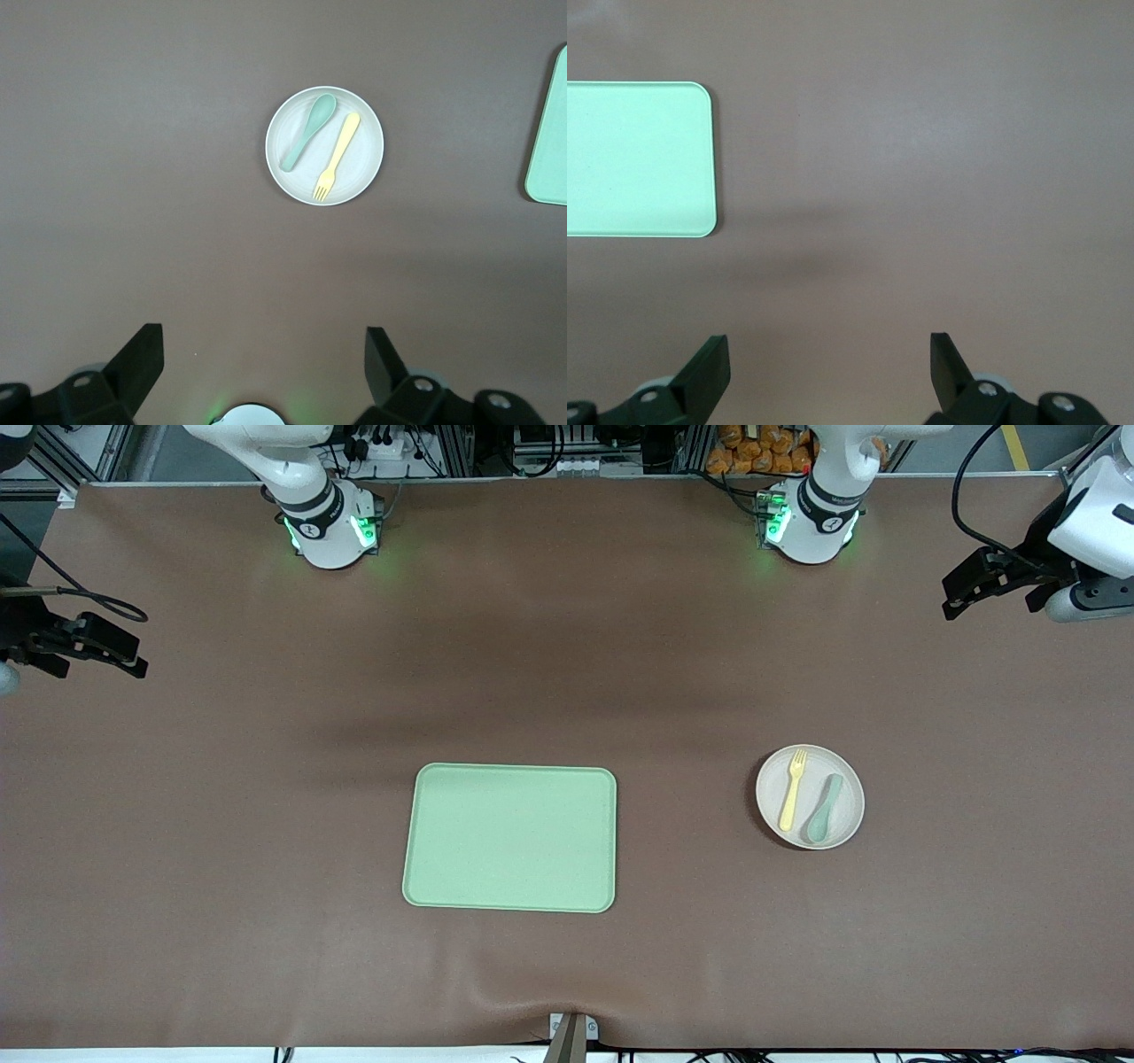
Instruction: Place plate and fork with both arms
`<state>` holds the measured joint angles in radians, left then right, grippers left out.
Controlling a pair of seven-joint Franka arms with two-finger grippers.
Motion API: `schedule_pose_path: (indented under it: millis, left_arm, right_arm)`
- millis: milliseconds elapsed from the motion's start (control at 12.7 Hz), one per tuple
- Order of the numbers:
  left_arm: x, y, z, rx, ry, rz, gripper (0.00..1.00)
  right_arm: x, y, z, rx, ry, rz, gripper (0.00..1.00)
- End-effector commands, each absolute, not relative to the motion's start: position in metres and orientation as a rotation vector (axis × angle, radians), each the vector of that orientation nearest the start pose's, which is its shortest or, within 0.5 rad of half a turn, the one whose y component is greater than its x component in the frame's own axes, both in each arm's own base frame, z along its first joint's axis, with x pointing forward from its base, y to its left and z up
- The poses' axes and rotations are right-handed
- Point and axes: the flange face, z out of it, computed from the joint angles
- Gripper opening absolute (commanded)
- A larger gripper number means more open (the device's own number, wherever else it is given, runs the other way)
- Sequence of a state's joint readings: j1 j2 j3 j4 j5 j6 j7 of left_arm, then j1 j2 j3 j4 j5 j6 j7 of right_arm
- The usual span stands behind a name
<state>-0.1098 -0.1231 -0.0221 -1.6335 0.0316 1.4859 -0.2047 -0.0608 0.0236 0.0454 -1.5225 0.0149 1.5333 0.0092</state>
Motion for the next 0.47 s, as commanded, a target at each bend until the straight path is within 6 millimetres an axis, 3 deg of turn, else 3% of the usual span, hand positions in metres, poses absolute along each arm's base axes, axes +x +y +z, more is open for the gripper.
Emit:
schedule_pose_path:
  millis: [0, 157, 314, 393]
  left_arm:
    - [0.499, -0.063, 0.659, -3.089, -0.110, 0.011, 1.00]
    - [0.506, -0.063, 0.652, -3.092, -0.112, 0.028, 1.00]
    - [0.531, -0.062, 0.626, -3.092, -0.109, 0.099, 1.00]
    - [0.546, -0.064, 0.603, -3.087, -0.102, 0.129, 1.00]
  right_arm:
    - [0.560, -0.011, 0.635, -3.121, 0.025, 0.026, 1.00]
    - [0.560, -0.011, 0.635, -3.121, 0.025, 0.026, 1.00]
    - [0.560, -0.010, 0.635, -3.121, 0.020, 0.026, 1.00]
    - [0.560, -0.011, 0.634, -3.121, 0.025, 0.028, 1.00]
